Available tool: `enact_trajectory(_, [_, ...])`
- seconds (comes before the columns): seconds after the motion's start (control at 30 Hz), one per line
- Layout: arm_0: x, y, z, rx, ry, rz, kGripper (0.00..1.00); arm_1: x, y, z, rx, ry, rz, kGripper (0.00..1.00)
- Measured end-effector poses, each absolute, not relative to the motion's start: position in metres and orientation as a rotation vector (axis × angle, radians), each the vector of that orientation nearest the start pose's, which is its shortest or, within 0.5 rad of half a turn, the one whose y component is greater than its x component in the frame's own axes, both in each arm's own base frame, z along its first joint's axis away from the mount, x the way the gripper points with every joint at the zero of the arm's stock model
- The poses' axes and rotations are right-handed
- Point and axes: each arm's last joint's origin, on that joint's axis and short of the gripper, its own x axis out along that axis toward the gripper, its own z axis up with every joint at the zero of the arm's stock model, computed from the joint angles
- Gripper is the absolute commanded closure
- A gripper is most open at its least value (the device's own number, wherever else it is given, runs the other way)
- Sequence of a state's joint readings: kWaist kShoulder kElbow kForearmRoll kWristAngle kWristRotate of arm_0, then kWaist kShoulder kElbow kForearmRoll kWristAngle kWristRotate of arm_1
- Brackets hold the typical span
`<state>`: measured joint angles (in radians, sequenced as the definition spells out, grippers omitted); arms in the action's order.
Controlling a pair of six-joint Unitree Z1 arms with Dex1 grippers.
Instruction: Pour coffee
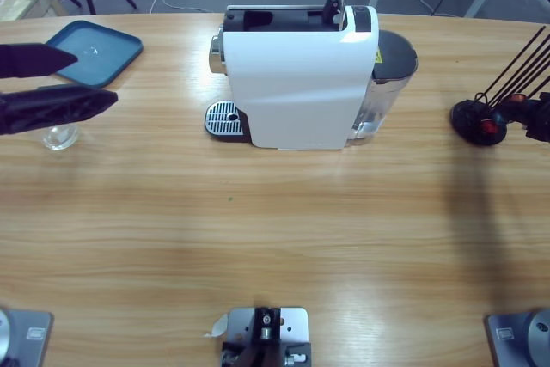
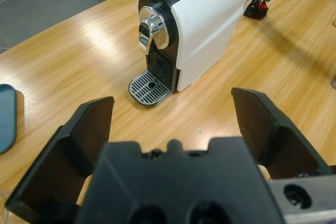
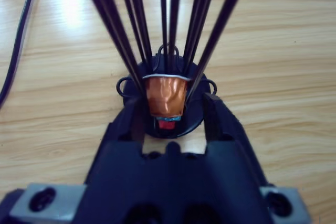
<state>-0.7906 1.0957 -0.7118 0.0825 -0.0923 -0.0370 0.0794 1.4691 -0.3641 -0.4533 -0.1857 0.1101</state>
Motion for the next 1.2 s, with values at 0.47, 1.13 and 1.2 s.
enact_trajectory(0.47, [0.112, -0.128, 0.333, 0.109, 0.467, -0.884, 0.0, 0.209, 0.004, 0.208, 0.044, 0.63, -0.123, 1.0])
enact_trajectory(1.13, [0.107, -0.129, 0.319, 0.106, 0.49, -0.905, 0.0, 0.194, 0.003, 0.246, 0.062, 0.568, -0.099, 1.0])
enact_trajectory(1.2, [0.107, -0.129, 0.318, 0.107, 0.494, -0.905, 0.0, 0.195, 0.003, 0.254, 0.063, 0.556, -0.097, 1.0])
